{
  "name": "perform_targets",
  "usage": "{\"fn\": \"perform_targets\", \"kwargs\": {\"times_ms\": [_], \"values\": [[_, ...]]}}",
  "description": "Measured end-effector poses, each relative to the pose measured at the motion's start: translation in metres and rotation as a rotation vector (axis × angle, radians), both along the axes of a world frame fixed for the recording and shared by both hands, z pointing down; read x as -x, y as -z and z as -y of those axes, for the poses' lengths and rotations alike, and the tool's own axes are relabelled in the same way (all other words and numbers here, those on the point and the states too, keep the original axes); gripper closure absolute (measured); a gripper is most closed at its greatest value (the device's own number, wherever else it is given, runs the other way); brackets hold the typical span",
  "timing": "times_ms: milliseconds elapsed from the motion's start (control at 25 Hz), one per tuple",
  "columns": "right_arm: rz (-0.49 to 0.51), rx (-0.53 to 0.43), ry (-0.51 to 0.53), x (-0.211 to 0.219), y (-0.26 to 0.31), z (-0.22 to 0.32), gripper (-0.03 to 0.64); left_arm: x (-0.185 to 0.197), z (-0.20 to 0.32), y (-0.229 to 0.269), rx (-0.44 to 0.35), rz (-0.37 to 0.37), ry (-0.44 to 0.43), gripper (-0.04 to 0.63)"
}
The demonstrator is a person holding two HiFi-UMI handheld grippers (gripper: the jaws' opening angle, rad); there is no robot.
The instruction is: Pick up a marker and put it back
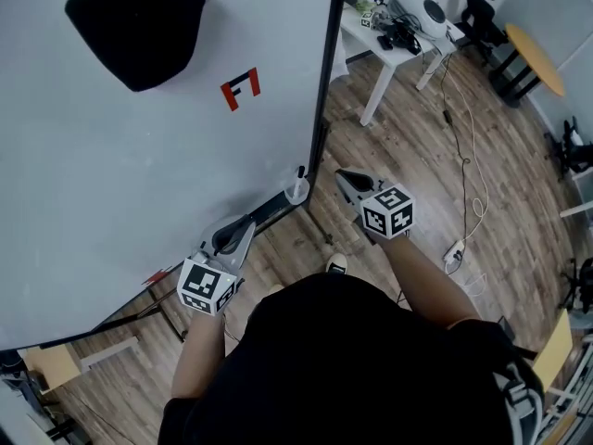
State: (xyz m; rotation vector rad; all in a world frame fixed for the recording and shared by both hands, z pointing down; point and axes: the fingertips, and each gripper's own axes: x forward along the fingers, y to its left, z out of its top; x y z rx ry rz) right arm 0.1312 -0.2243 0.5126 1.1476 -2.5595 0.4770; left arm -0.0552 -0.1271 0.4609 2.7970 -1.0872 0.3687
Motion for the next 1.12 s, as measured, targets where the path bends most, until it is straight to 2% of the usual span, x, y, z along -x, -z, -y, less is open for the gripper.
{"fn": "perform_targets", "kwargs": {"times_ms": [400,520,1120], "values": [[-0.035,0.070,0.088,0.019,-0.045,0.021,0.620,0.006,0.005,-0.014,0.044,0.015,0.075,0.541],[-0.053,0.089,0.108,0.027,-0.058,0.028,0.597,0.010,0.007,-0.019,0.052,0.017,0.090,0.541],[-0.083,0.199,0.143,0.047,-0.116,0.046,0.546,0.018,0.007,-0.041,0.107,0.030,0.114,0.541]]}}
